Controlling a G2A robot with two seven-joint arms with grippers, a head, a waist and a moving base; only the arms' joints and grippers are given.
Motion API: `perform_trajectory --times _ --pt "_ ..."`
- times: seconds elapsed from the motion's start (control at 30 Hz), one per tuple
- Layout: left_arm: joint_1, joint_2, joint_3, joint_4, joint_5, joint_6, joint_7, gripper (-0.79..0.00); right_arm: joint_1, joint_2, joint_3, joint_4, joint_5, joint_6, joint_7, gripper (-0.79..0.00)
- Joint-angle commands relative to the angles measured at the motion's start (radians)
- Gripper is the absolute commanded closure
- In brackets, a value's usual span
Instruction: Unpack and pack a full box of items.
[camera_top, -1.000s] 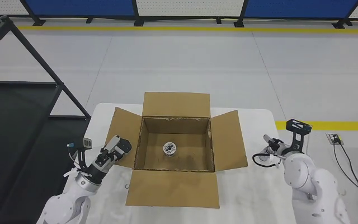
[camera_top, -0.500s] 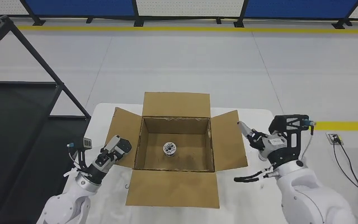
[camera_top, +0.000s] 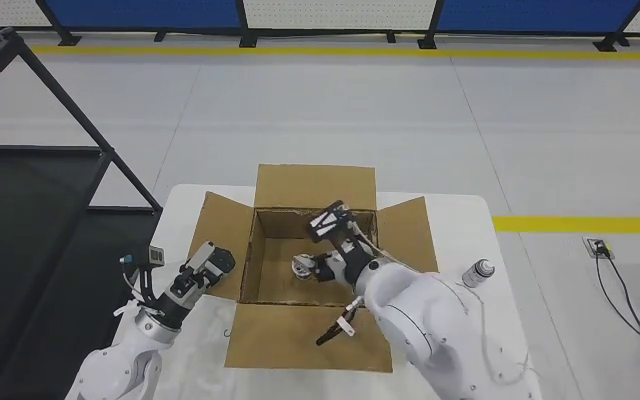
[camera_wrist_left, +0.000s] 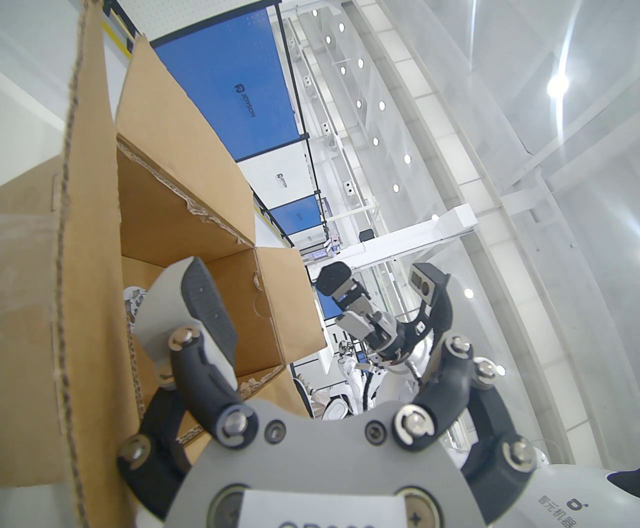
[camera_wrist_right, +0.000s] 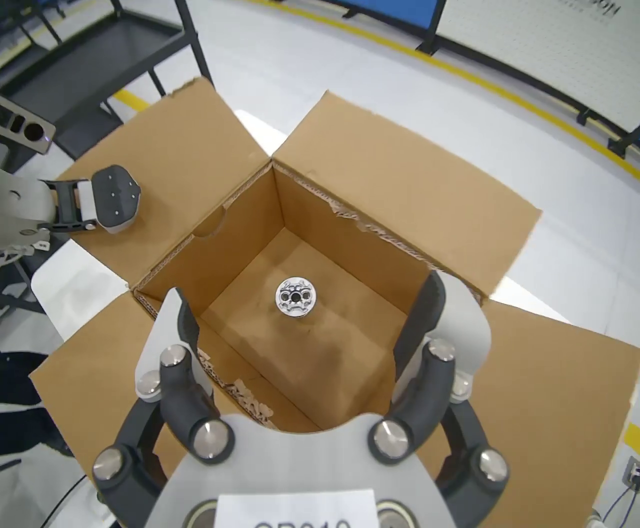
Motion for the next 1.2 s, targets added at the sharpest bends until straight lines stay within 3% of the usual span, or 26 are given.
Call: perform_trajectory --times 0.0,0.2,0.43,1.07,1.1,1.13,1.17 --pt "0.000 0.000 0.000 0.000 0.000 0.000 0.000 -0.785 0.077 -0.021 -0.050 0.118 0.040 0.005 0.010 -0.785" --pt "0.000 0.000 0.000 0.000 0.000 0.000 0.000 -0.785 0.230 -0.088 -0.162 0.422 0.156 0.006 -0.012 -0.785" --pt "0.000 0.000 0.000 0.000 0.000 0.000 0.000 -0.785 0.329 -0.158 -0.263 0.690 0.215 -0.013 -0.021 -0.785" --pt "0.000 0.000 0.000 0.000 0.000 0.000 0.000 -0.785 0.404 -0.288 -0.362 0.997 0.249 -0.022 -0.078 -0.785" --pt "0.000 0.000 0.000 0.000 0.000 0.000 0.000 -0.785 0.407 -0.293 -0.362 1.008 0.251 -0.024 -0.080 -0.705" --pt "0.000 0.000 0.000 0.000 0.000 0.000 0.000 -0.785 0.409 -0.297 -0.362 1.018 0.253 -0.027 -0.081 -0.489" --pt "0.000 0.000 0.000 0.000 0.000 0.000 0.000 -0.785 0.412 -0.302 -0.362 1.028 0.255 -0.028 -0.083 -0.385"
